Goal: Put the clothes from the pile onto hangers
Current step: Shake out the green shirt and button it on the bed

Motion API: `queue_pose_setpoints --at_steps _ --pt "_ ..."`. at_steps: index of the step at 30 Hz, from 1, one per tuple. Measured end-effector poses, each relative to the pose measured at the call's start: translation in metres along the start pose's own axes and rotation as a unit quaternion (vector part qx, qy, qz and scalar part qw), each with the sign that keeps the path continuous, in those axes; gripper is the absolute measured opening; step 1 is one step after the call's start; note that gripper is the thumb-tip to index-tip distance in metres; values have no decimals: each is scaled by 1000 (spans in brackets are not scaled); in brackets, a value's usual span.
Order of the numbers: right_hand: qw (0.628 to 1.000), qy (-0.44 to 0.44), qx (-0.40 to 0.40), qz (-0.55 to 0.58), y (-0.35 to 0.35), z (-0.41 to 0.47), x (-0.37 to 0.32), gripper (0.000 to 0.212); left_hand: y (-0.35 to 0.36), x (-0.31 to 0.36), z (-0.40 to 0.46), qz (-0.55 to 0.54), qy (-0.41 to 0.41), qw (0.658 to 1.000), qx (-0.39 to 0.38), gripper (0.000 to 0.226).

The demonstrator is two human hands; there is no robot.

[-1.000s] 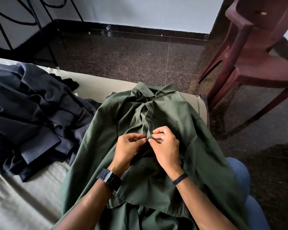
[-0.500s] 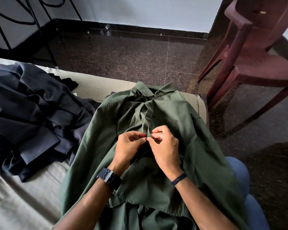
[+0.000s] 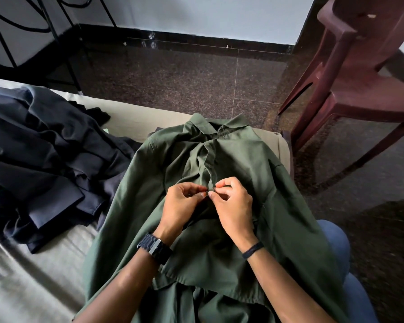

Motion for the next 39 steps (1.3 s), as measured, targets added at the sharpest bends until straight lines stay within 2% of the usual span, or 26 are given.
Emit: queue_pose_setpoints --at_steps 6,10,14,20,24,29,33,39 --pt "998 -50 -9 -26 2 -6 -6 18 0 -2 -2 -7 -10 999 29 17" --pt "997 -65 -12 -48 1 -7 -6 19 2 -3 -6 -45 -26 998 25 17" --pt "993 -100 -5 -64 2 -8 -9 20 2 -2 -5 -23 -22 999 19 15" --pt "973 -187 1 -134 6 -11 -11 21 3 -4 0 21 -25 999 36 13" --pt "960 -233 -10 -155 7 -15 -12 15 1 -5 0 -13 -43 998 35 8" --pt "971 -212 -16 -111 5 -10 -10 26 2 -2 -4 -53 -41 998 13 10" --pt "980 -177 -8 -92 3 -7 -6 25 7 1 -5 -65 -35 997 1 3" --pt "992 -117 12 -41 0 -5 -4 26 12 0 -6 -77 -28 997 4 20"
Point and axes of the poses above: each hand's wrist, its own z-axis towards the middle knuckle, its own y-axis out of the palm, x = y × z, the point moved 3 cm from there along z, towards the middle knuckle
